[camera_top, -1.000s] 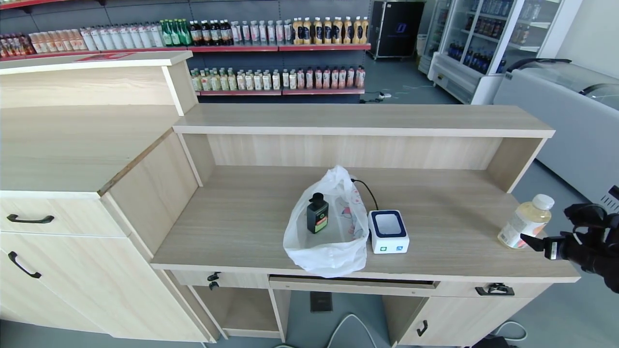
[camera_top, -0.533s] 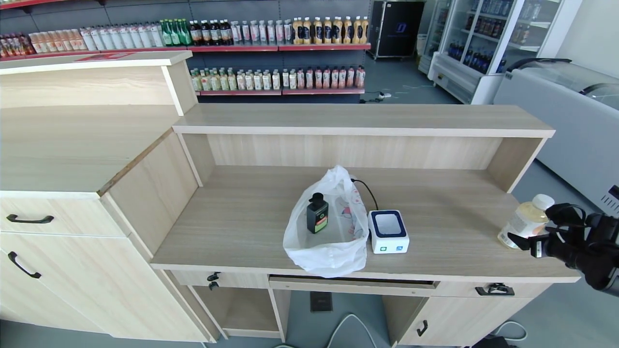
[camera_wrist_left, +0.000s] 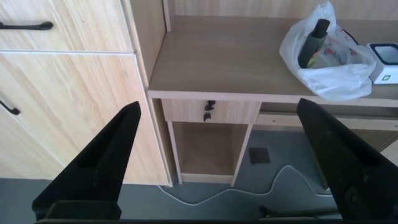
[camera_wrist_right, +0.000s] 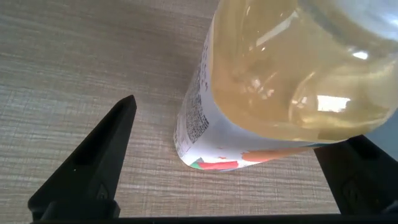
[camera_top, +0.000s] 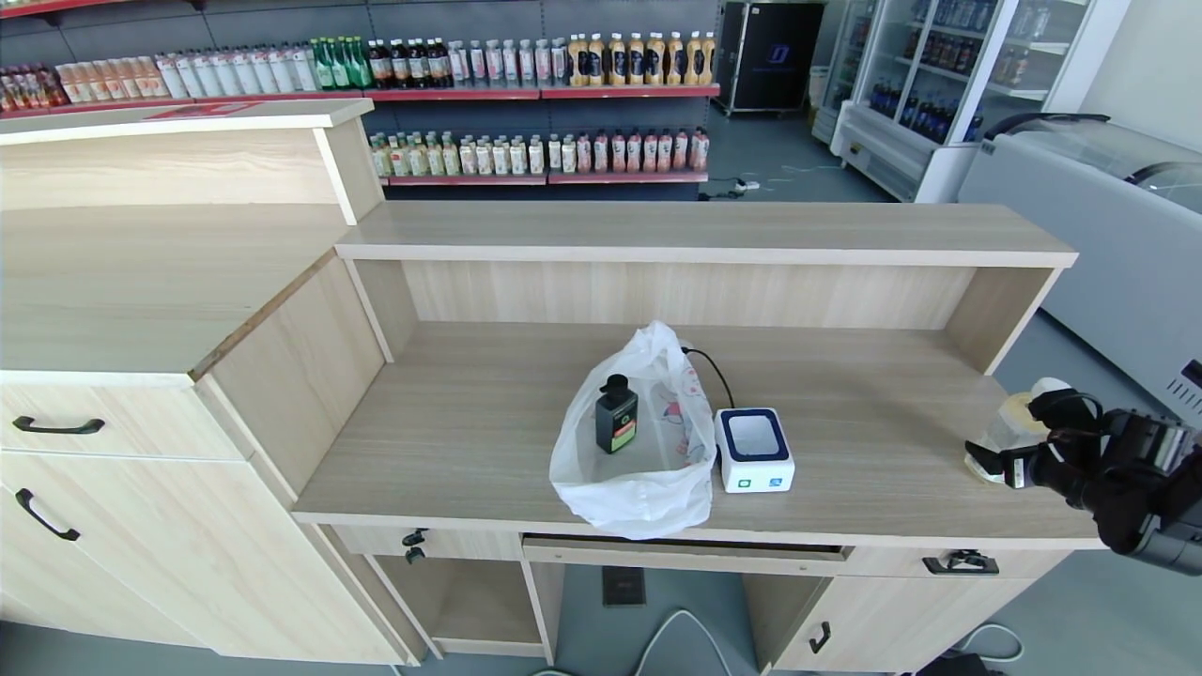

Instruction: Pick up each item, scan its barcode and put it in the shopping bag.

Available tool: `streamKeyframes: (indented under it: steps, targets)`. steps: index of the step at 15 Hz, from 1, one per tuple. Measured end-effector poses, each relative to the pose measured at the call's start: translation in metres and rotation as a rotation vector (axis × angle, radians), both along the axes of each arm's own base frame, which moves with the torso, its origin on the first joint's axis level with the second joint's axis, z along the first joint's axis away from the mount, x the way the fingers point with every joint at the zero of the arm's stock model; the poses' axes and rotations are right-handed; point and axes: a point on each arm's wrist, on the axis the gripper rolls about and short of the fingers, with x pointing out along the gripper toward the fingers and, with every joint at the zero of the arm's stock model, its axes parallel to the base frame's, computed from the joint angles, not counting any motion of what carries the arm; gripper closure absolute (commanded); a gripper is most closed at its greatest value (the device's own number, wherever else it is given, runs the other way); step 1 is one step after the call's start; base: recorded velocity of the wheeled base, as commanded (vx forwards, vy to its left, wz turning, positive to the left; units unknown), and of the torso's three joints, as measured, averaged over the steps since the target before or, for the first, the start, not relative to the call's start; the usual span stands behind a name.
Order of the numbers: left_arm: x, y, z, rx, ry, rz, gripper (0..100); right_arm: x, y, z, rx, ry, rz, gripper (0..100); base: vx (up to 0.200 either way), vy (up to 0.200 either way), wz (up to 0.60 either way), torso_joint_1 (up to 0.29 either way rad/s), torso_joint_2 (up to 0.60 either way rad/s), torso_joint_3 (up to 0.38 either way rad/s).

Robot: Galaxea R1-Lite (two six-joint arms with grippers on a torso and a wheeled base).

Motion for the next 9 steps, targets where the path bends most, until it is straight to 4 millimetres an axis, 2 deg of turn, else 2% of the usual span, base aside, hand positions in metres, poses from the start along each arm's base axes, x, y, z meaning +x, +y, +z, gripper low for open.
streamKeyframes:
  steps: [9]
  targets:
    - [0.000,0.000,0.000,0.000,0.000,0.000,0,0.026,0.007,-0.004,0.010,-0.046,0.030,0,0.000,0.000,0.00,0.000,0.00,0.000]
